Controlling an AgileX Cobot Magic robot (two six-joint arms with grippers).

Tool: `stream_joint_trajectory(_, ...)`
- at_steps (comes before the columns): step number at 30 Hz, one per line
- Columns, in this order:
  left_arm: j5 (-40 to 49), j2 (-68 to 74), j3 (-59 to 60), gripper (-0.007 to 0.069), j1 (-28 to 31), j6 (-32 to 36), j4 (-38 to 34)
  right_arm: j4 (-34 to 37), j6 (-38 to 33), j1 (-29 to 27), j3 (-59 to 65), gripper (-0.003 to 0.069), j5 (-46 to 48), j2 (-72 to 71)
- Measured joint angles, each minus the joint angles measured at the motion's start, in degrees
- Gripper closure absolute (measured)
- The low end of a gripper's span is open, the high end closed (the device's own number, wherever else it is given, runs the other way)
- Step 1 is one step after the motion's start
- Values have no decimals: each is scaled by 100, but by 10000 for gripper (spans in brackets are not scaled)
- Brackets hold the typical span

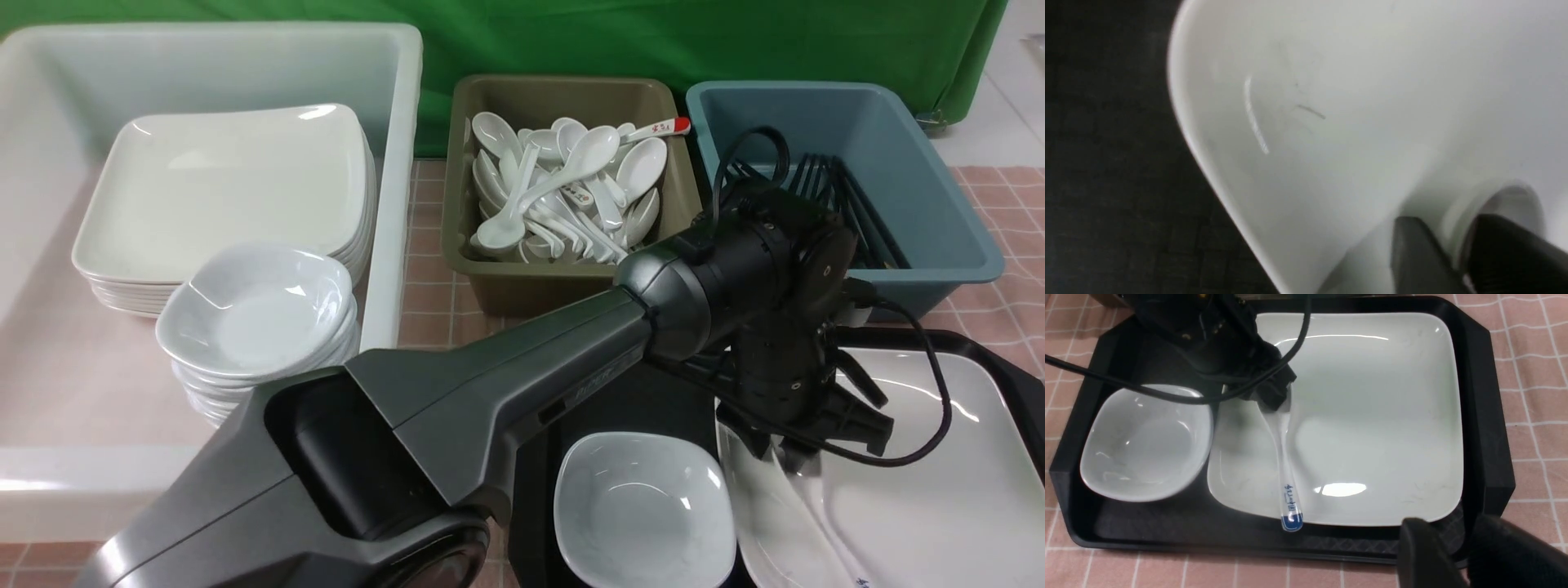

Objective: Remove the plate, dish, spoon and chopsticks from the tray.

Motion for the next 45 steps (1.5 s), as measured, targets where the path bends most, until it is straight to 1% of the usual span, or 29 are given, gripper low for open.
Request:
stream_joint_trajectory(1,0,-1,0,502,1,-18,-5,0,0,0,0,419,0,0)
stream_joint_trajectory(2,26,-32,0,555,32,-90,-5,0,0,0,0,419,0,0)
stream_joint_trajectory(3,51,-63,0,566,49,-115,-5,0,0,0,0,419,0,0)
stream_joint_trajectory(9,91,-332,5,565,176,-95,101,0,0,0,0,419,0,0)
stream_joint_trajectory(15,109,-959,5,565,448,39,102,0,0,0,0,419,15,0)
stream_joint_trajectory(18,52,-1396,5,565,903,39,180,0,2,0,0,419,14,0)
stream_joint_trajectory(20,-202,-1547,5,565,1249,32,352,0,2,0,0,419,14,0)
stream_joint_trajectory(21,-264,-1573,5,565,1324,23,387,0,2,0,0,419,8,0)
stream_joint_trajectory(22,-480,-1648,5,565,1589,16,430,0,2,0,0,419,-6,0)
stream_joint_trajectory(23,-602,-1667,5,565,1736,16,430,0,2,0,0,419,-12,0)
stream_joint_trajectory(25,-986,-1673,5,565,2140,11,311,0,2,0,0,419,-27,0)
stream_joint_trajectory(26,-1019,-1667,5,565,2172,11,294,0,2,0,0,419,-27,0)
stream_joint_trajectory(29,-1550,-1511,5,564,2563,16,-54,0,2,0,0,419,-34,0)
stream_joint_trajectory(31,-1756,-1438,5,558,2658,16,-127,0,2,0,0,419,-46,0)
stream_joint_trajectory(32,-2035,-1313,5,532,2754,16,-143,0,2,0,0,419,-46,0)
stream_joint_trajectory(33,-2035,-1301,5,528,2754,16,-143,0,2,0,0,419,-46,0)
stream_joint_trajectory(35,-2256,-1194,5,476,2834,16,-123,0,2,0,0,419,-46,0)
stream_joint_trajectory(37,-2392,-1090,5,391,2908,16,-89,0,2,0,0,419,-46,0)
stream_joint_trajectory(38,-2406,-1054,9,335,2929,16,-84,0,2,0,0,419,-46,0)
stream_joint_trajectory(39,-2406,-1053,9,312,2937,16,-84,0,2,0,0,419,-46,0)
stream_joint_trajectory(42,-2090,-1102,9,220,2981,16,-156,0,1,0,0,419,-46,0)
stream_joint_trajectory(44,-1714,-1189,-4,206,2981,16,-183,0,7,0,0,419,-46,0)
stream_joint_trajectory(45,-1384,-1261,-37,210,2981,16,-189,0,-1,0,0,419,-46,0)
